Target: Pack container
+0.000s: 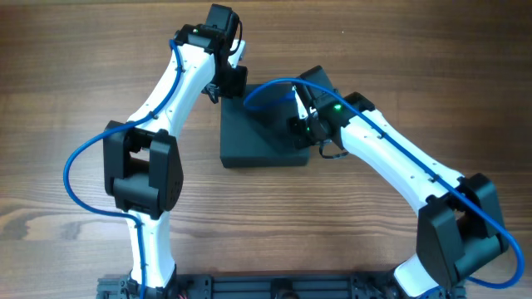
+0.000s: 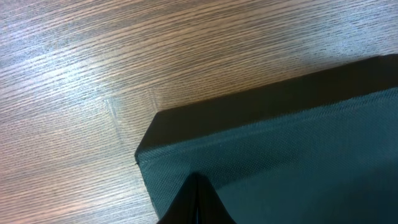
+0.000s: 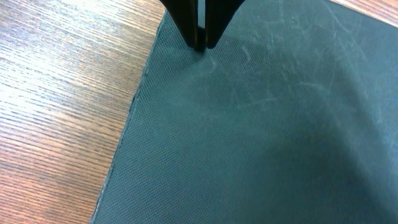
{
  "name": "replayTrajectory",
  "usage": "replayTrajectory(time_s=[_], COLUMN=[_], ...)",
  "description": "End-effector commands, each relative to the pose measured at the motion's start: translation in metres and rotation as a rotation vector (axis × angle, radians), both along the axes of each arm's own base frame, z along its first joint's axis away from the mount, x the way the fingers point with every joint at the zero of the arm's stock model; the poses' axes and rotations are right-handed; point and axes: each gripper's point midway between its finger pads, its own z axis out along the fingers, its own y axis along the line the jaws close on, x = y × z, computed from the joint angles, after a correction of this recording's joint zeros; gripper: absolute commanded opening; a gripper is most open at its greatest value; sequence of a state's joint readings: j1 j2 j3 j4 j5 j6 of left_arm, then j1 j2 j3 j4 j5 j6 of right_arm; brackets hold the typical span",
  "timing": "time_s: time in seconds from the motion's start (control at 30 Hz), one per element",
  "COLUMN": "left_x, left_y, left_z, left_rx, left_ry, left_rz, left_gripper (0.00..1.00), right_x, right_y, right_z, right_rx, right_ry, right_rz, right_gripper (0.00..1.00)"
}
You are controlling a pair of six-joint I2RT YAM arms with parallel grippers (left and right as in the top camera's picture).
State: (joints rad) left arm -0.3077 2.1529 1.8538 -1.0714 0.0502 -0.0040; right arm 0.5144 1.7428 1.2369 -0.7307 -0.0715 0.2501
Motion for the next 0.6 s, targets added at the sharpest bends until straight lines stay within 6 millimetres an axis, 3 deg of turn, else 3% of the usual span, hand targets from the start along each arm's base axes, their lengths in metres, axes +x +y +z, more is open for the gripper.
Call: replayTrajectory(time_s=[0.0, 0.43, 0.53, 0.57], left_x=[-0.015, -0.015, -0.013, -0.012], left_y=[-0.002, -0.002, -0.002, -0.001], left_z=[-0.035, -0.035, -0.031, -0.028], left_rx=[0.017, 0.018, 0.018, 0.020], left_ry=[0.086, 0.086, 0.076, 0.070], left_rz=[-0.030, -0.031, -0.036, -0.034], left_gripper=[0.04, 0.04, 0.25, 0.24], right_x=[-0.027, -0.025, -0.016, -0.012], right_y=[-0.008, -0.005, 0.000, 0.000], right_z=[-0.036, -0.035, -0.028, -0.025], right_rx=[-0.038, -0.025, -0.006, -0.003], right_ry=[0.123, 0.117, 0.084, 0.072], right_rz=[-0.005, -0.003, 0.001, 0.002], right_gripper=[0.05, 0.08, 0.11, 0.12])
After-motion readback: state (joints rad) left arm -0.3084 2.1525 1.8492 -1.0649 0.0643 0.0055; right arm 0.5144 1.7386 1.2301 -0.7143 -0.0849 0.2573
